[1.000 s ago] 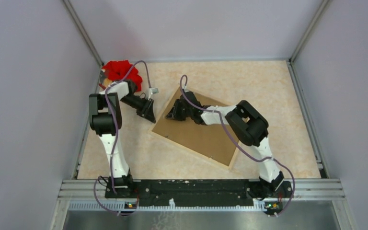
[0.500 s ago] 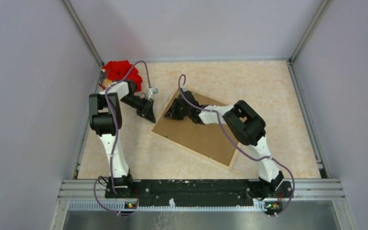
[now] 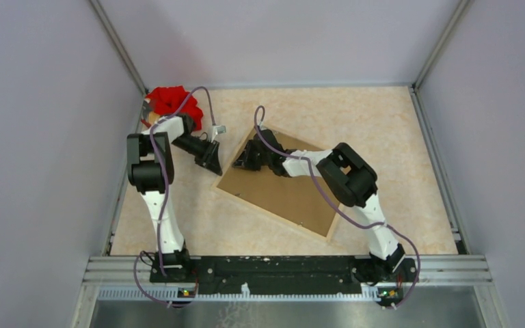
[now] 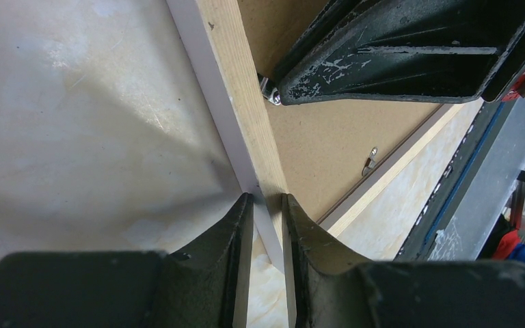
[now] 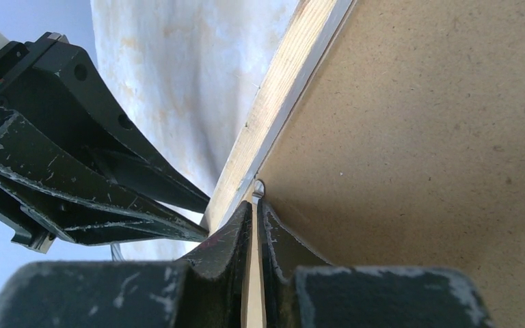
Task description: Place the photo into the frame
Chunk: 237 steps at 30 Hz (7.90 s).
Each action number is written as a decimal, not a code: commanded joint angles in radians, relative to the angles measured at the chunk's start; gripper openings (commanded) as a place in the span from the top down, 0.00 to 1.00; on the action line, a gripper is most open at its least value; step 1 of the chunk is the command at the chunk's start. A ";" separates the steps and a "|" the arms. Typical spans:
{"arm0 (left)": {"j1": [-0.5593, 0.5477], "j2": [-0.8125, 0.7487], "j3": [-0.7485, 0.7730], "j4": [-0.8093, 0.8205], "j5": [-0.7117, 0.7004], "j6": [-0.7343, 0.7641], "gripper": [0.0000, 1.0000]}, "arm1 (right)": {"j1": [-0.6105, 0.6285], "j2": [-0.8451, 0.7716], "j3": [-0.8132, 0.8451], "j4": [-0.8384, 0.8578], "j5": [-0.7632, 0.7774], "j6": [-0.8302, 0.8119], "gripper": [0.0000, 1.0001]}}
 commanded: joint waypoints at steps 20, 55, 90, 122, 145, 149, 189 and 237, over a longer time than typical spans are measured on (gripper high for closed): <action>-0.011 -0.016 -0.019 0.031 -0.017 0.026 0.74 | -0.097 -0.051 0.081 -0.043 -0.175 -0.206 0.91; -0.011 -0.028 -0.004 0.022 -0.017 0.023 0.75 | -0.047 0.135 0.224 -0.177 -0.297 -0.249 0.91; 0.002 -0.454 -0.189 -0.010 -0.085 0.016 0.01 | 0.225 -0.652 -0.419 -0.609 0.257 -0.782 0.47; -0.002 -1.030 -0.569 0.176 -0.051 0.233 0.01 | 0.313 -0.500 -0.423 -0.504 0.329 -0.837 0.71; -0.257 -1.552 -1.085 0.658 0.011 1.261 0.01 | 0.314 -0.666 -0.127 -0.694 0.245 -0.810 1.00; -0.271 -1.517 -1.125 0.721 0.014 1.388 0.01 | 0.314 -0.677 -0.085 -0.727 0.224 -0.807 1.00; -0.418 -1.279 -0.732 0.755 -0.154 0.988 0.72 | 0.447 -0.661 0.138 -1.184 0.572 -1.037 0.21; -0.416 -1.236 -0.400 0.557 -0.234 0.450 0.01 | 0.076 -0.441 0.776 -1.261 0.590 -0.884 1.00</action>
